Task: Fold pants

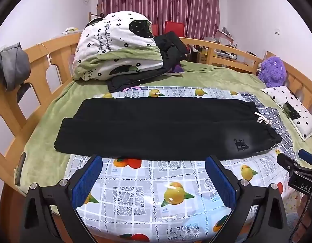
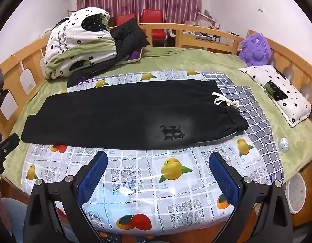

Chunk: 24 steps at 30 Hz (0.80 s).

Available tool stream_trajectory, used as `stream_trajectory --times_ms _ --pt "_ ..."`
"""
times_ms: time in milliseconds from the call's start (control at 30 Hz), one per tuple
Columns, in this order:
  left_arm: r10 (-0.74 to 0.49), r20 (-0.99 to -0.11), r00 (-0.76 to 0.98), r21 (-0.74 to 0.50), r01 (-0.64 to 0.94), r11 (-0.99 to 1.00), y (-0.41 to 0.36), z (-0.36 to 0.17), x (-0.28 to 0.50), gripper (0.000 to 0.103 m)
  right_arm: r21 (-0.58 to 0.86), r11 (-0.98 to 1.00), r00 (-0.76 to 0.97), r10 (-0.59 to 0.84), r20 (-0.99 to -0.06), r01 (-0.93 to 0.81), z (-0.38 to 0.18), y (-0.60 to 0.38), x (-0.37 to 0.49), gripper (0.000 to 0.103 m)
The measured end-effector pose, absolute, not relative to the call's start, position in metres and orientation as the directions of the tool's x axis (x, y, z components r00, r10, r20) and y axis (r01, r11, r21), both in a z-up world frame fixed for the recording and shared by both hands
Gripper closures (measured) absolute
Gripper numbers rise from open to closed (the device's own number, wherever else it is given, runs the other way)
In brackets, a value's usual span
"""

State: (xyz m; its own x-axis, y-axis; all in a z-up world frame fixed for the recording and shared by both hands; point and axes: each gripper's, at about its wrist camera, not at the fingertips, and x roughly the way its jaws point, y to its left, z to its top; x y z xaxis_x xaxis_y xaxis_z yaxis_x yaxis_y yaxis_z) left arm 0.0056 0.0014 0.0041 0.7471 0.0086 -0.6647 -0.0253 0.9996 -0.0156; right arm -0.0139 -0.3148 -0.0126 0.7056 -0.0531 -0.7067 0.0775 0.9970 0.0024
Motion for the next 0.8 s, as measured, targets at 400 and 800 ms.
stream_trajectory --times_ms 400,800 --pt "0.005 -0.663 0.748 -0.018 -0.023 1.0 0.005 -0.004 0.005 0.001 -0.004 0.997 0.706 -0.06 -0.705 0.081 -0.013 -0.293 -0.01 0.004" --pt "-0.015 -0.669 0.743 -0.048 -0.024 0.999 0.015 -0.006 0.006 0.001 -0.029 0.997 0.705 -0.073 -0.706 0.074 -0.013 -0.287 -0.009 0.004"
